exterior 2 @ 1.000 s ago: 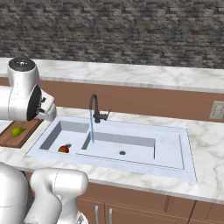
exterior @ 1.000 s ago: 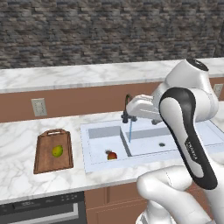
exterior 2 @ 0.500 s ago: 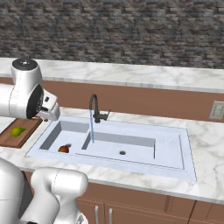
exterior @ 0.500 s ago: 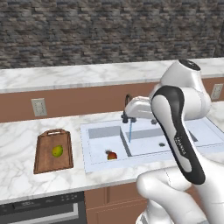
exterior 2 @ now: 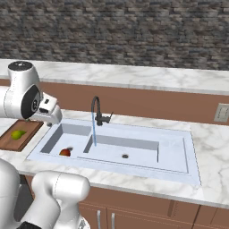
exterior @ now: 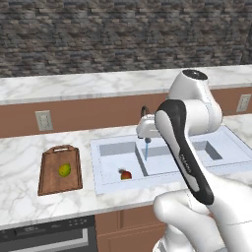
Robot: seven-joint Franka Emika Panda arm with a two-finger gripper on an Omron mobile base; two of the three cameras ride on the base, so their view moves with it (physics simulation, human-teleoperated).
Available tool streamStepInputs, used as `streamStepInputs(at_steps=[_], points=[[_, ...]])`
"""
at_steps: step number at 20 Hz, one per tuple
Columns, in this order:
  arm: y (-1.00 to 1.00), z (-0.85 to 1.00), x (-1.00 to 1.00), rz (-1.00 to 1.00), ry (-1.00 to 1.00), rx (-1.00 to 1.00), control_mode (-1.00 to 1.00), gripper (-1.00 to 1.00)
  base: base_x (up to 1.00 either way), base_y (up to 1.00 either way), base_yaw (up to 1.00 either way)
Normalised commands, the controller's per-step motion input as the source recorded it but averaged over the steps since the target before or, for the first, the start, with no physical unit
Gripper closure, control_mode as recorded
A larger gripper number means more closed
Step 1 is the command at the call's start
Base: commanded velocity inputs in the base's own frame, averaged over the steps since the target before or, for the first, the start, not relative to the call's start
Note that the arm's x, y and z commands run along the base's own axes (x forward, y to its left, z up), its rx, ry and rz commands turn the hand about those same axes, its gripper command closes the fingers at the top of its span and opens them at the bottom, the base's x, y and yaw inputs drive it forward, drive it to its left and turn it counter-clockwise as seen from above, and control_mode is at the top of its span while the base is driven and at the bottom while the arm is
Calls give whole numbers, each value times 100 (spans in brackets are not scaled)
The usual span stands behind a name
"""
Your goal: Pick the pear, mango from the sink and place them on the cutting board to airdry. Then turn off the sink faucet.
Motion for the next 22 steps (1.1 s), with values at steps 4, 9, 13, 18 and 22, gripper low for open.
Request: streamStepInputs(at_steps=[4,9,13,18,22], points=[[0,-25,21,0,4,0,-100,-100,0,0,0],[0,-37,25,0,1,-1,-100,-100,0,0,0],[0,-40,31,2,0,-5,-100,-100,0,0,0],[0,-36,23,4,-1,-4,-100,-100,0,0,0],[0,-28,19,2,-2,-3,-100,-100,0,0,0]])
